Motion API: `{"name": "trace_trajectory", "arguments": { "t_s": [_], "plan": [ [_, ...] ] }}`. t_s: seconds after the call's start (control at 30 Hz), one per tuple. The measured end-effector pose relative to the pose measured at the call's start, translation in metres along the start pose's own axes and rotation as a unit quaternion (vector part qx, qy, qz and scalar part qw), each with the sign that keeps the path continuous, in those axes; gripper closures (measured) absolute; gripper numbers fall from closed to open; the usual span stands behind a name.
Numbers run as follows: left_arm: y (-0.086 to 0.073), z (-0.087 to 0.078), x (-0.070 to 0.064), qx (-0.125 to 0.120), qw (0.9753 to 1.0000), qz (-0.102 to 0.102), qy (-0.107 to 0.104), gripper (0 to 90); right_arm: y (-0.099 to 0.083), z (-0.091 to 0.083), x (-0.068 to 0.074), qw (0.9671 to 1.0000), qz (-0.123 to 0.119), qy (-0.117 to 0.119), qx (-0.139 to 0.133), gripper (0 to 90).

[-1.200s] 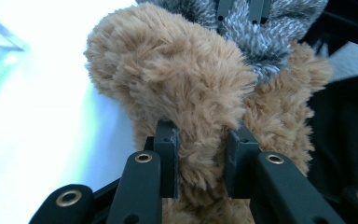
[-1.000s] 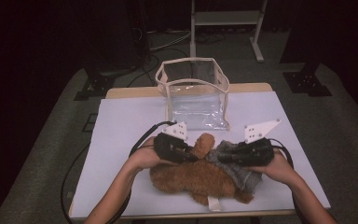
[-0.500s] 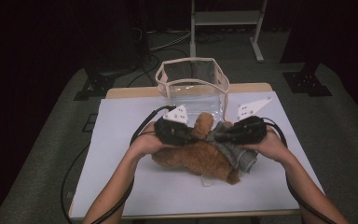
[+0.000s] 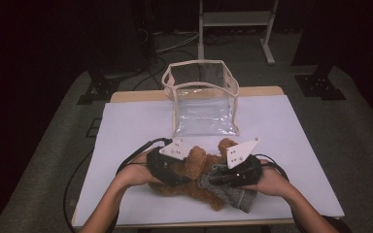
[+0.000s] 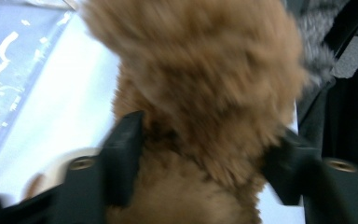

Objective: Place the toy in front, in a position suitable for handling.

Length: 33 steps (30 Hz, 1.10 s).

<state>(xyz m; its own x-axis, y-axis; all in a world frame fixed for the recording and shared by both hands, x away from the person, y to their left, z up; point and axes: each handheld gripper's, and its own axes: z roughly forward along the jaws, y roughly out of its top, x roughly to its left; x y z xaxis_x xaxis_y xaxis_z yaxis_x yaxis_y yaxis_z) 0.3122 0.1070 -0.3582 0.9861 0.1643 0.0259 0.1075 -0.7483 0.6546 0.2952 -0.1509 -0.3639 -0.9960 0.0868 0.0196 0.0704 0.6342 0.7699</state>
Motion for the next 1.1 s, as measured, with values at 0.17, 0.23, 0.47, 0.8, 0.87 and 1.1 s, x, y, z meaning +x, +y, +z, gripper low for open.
{"name": "trace_trajectory", "arguments": {
  "t_s": [0.17, 0.23, 0.47, 0.8, 0.87, 1.1],
  "plan": [
    [-0.003, 0.004, 0.002, -0.012, 0.9997, -0.021, 0.009, 52.1, 0.013, -0.002, -0.005, 0.9994, 0.001, -0.025, -0.023, 81.8],
    [-0.003, 0.004, 0.002, -0.008, 0.9997, -0.020, 0.011, 53.5, 0.016, 0.002, -0.007, 0.9994, -0.003, -0.027, -0.020, 81.8],
    [-0.002, 0.006, -0.005, -0.033, 0.9991, -0.027, 0.004, 56.4, 0.002, -0.007, -0.012, 0.9991, 0.006, -0.036, -0.024, 81.9],
    [0.004, 0.013, -0.007, -0.023, 0.9996, -0.016, 0.007, 55.7, 0.001, -0.033, -0.015, 0.9968, 0.013, -0.076, -0.021, 81.8],
    [0.004, 0.013, -0.008, -0.021, 0.9997, -0.013, 0.006, 55.6, 0.007, -0.029, -0.014, 0.9974, 0.005, -0.069, -0.024, 81.7],
    [-0.001, 0.011, -0.009, -0.031, 0.9994, -0.014, 0.006, 55.2, 0.002, -0.030, -0.020, 0.9980, 0.018, -0.056, -0.023, 81.7]
  ]
}}
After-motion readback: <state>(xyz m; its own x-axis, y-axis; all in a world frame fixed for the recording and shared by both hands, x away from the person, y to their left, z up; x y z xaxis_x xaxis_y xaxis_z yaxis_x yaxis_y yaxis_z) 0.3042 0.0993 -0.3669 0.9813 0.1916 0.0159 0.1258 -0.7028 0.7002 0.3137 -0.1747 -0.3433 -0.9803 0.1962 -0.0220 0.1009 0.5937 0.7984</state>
